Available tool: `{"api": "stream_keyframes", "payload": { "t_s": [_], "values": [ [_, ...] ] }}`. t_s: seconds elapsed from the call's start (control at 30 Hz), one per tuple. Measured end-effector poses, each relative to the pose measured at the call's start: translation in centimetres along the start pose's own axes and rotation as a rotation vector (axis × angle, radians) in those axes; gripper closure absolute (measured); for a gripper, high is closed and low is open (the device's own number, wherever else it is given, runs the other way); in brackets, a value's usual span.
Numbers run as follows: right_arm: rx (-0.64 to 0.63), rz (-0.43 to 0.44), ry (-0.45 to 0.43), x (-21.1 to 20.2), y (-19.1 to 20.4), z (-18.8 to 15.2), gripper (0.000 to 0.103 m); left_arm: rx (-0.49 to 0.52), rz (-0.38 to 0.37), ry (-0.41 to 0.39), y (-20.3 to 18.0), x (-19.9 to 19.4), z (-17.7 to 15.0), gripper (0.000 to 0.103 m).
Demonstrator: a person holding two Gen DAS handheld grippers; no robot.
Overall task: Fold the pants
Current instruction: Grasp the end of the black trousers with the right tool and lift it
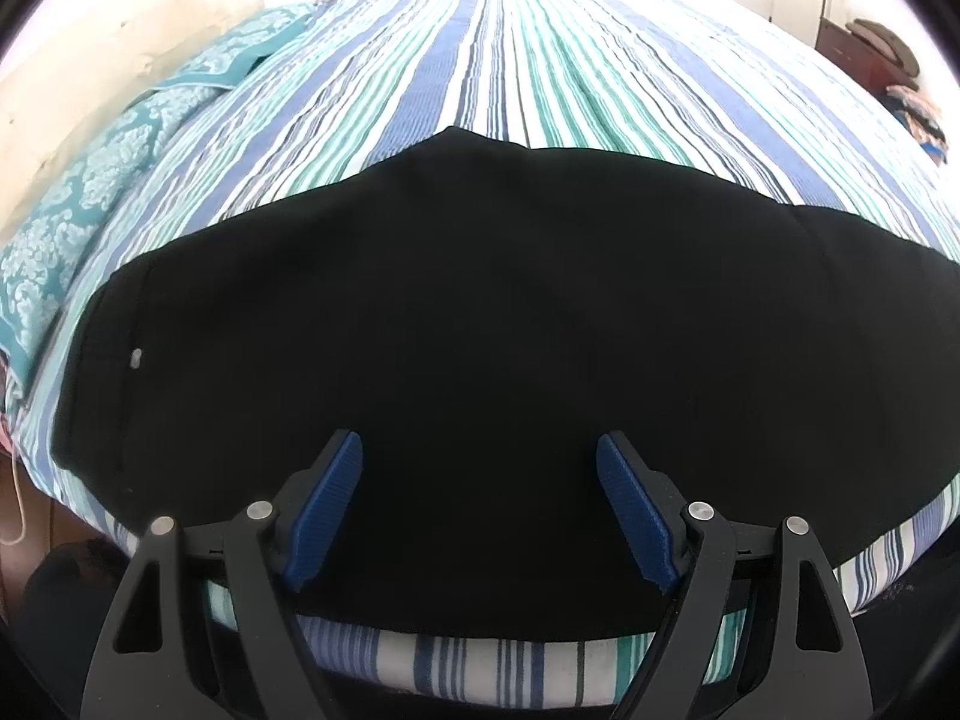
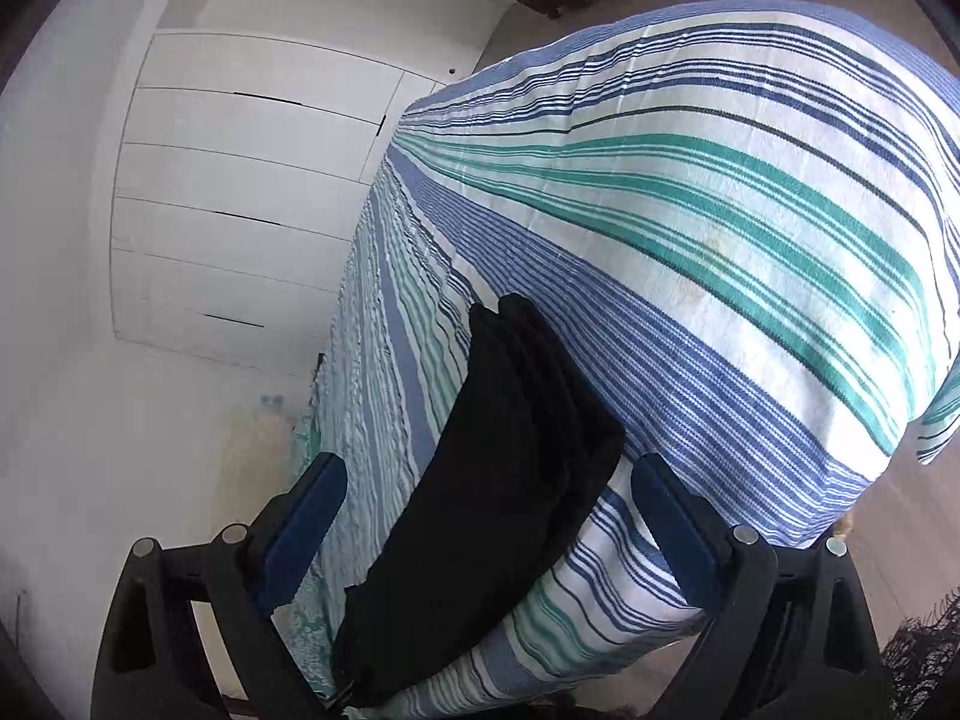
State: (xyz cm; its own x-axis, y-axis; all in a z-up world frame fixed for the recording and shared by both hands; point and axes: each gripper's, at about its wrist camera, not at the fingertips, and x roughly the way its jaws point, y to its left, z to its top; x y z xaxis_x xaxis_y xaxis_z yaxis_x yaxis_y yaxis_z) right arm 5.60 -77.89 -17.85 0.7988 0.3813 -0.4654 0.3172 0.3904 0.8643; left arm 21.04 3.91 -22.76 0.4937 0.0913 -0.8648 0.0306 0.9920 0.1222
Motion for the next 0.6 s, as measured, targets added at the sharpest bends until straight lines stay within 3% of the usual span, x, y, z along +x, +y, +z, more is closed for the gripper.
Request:
{"api": "stream_keyframes", "payload": {
  "t_s": [0.2,0.33,0.47,0.5,0.53,0.57,0.6],
  "values": [
    [0.05,-0.072,0.073,2.6,-1.4,0.1,0.007,-0.01,-0.017,-0.001,0.4,0.0,0.0,0.02],
    [0.08,-0.05,0.087,3.2,-2.5,0.1,0.0,-0.025,-0.031,-0.007,0.6,0.2,-0.1,0.02],
    [0.107,-0.02,0.044,2.3,-2.6,-0.1,0.001,-0.029,-0.043,-0.008,0.8,0.2,0.0,0.02],
    [0.068,-0.038,0.003,1.5,-1.9,-0.2,0.002,-0.03,-0.047,-0.008,0.8,0.2,0.0,0.02],
    [0.037,-0.028,-0.018,1.0,-1.2,-0.1,0.009,-0.031,-0.05,-0.008,0.9,0.2,0.0,0.02],
    [0.013,-0.003,-0.013,0.8,-0.6,-0.1,0.014,-0.033,-0.054,-0.01,0.9,0.3,0.1,0.02],
    [0.006,-0.035,-0.002,1.1,-0.4,0.0,0.015,-0.034,-0.056,-0.011,0.9,0.3,0.1,0.02]
  ]
}}
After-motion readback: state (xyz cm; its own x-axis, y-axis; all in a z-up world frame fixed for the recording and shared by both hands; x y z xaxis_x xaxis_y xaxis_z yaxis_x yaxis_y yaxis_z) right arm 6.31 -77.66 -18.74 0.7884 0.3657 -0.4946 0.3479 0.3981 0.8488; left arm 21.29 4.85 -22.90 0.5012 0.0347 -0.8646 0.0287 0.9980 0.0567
